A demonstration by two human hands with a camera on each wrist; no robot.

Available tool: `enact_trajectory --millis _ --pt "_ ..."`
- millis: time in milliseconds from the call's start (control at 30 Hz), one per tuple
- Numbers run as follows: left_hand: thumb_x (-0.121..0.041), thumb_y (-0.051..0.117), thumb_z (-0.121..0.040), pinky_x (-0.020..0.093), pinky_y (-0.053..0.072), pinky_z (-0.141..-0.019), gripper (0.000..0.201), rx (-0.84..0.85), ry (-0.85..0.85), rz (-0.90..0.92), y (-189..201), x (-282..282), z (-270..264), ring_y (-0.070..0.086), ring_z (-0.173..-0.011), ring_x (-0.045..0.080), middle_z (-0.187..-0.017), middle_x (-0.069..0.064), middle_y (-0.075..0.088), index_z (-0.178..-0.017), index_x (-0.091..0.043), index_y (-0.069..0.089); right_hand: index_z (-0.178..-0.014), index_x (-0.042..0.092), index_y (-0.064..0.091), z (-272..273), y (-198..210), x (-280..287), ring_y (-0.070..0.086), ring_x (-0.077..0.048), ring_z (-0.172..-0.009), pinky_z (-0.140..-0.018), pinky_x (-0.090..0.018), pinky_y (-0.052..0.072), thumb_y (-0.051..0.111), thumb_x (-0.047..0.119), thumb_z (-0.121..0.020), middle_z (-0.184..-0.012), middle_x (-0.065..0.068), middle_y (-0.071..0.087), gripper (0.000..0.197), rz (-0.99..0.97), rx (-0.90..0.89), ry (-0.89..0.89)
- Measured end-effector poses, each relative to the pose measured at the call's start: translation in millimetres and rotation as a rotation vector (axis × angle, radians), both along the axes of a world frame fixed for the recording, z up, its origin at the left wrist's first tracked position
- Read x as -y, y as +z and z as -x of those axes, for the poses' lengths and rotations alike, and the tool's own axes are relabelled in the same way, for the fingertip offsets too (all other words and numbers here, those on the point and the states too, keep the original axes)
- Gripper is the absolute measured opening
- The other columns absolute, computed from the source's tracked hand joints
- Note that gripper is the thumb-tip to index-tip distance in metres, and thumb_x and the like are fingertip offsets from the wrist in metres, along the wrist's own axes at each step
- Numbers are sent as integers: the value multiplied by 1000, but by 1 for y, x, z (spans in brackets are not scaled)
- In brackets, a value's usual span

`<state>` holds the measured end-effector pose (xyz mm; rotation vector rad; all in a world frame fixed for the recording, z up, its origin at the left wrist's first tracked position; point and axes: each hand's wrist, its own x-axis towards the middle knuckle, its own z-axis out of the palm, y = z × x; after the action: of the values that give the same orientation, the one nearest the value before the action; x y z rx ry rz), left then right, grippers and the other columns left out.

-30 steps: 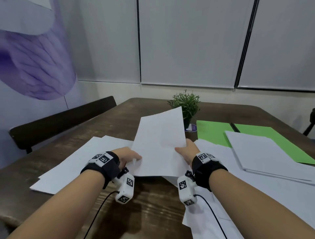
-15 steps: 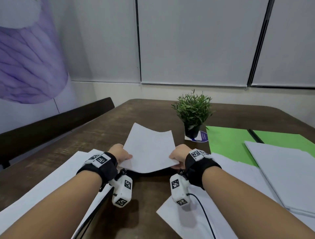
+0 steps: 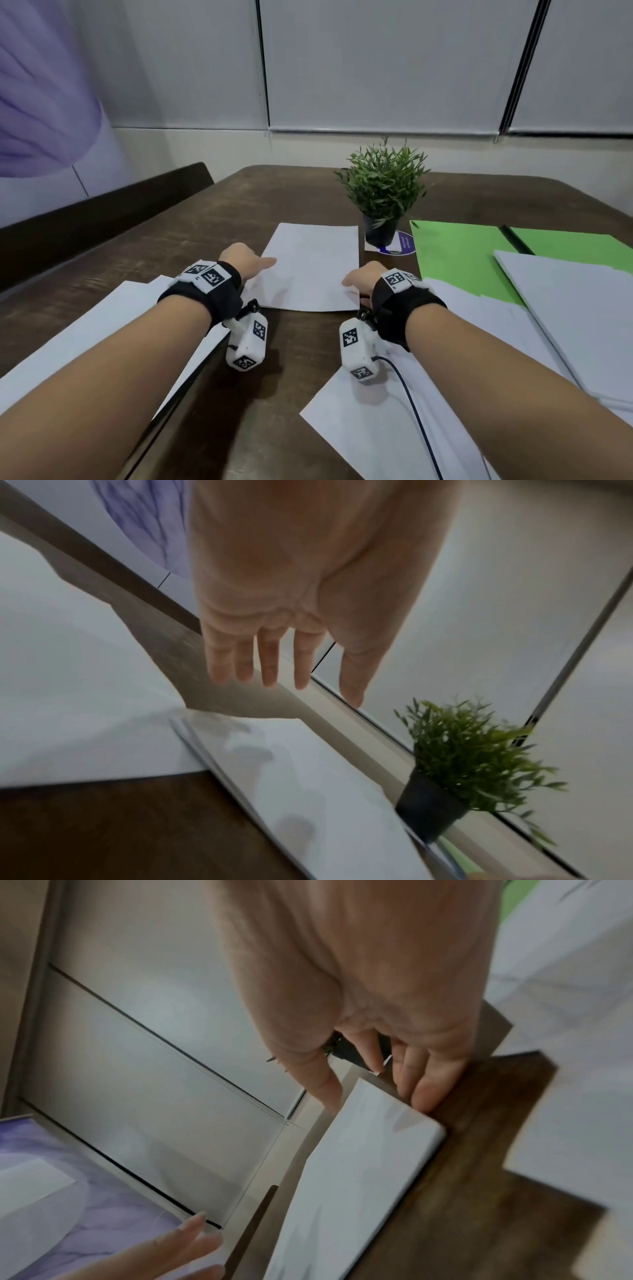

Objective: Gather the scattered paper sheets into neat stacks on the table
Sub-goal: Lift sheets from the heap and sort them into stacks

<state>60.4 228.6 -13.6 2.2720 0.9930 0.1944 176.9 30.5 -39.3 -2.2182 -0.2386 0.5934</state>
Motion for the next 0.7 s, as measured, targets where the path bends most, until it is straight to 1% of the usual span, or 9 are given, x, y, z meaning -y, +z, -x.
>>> enact_trajectory --millis 67,133,200,333,367,467,500,633,700 --pt "-40 67 -84 29 44 -67 28 61 -17 75 10 8 12 55 -72 25 -88 8 56 -82 -14 57 -117 4 57 4 1 5 58 -29 -102 -96 -45 51 68 16 -85 -113 -11 59 36 -166 -98 -69" --pt "-42 67 -84 32 49 -77 38 102 -33 165 17 22 24 61 -87 26 -105 8 62 -107 -13 63 -126 6 54 18 9 19 54 -30 -110 -93 -42 51 68 14 -86 -123 -13 56 44 -242 -115 -77" --pt "-44 67 -84 39 48 -90 53 131 -45 271 23 45 35 56 -110 26 -121 5 55 -125 -12 56 -132 9 51 31 18 40 49 -30 -122 -91 -41 50 66 14 -88 -132 -14 53 47 -315 -66 -66" --pt "-41 65 -87 39 50 -93 57 189 -103 457 31 113 45 55 -105 21 -129 4 49 -131 -10 48 -125 13 59 52 44 105 55 -22 -110 -70 -28 46 69 27 -87 -127 -9 59 42 -309 121 -119" --pt "-39 65 -88 37 50 -89 56 214 -118 496 32 135 46 55 -104 21 -129 6 49 -131 -9 48 -124 12 60 55 51 126 55 -21 -107 -72 -27 45 70 30 -86 -126 -8 60 43 -290 161 -147" --pt "-32 64 -90 33 50 -76 49 239 -187 600 29 201 39 54 -96 21 -107 8 52 -128 -4 50 -129 8 57 58 67 192 53 -25 -119 -94 -31 41 72 36 -83 -131 -9 57 56 -198 222 -227" --pt "-30 63 -91 33 49 -75 47 232 -222 629 28 224 36 53 -94 21 -103 7 51 -128 -3 51 -132 8 54 57 71 215 51 -26 -123 -99 -32 39 73 38 -82 -134 -10 55 62 -161 225 -253" --pt "-27 63 -91 37 49 -84 45 182 -288 734 13 303 5 52 -104 23 -117 9 48 -127 -5 49 -143 10 40 44 72 302 44 -30 -131 -106 -39 35 71 48 -80 -144 -10 45 80 -25 204 -363" --pt "-25 65 -90 40 49 -85 41 154 -285 769 6 336 -13 50 -103 25 -112 11 47 -122 -6 50 -146 9 33 35 70 338 41 -31 -133 -107 -38 35 71 51 -79 -148 -11 40 88 58 179 -407"
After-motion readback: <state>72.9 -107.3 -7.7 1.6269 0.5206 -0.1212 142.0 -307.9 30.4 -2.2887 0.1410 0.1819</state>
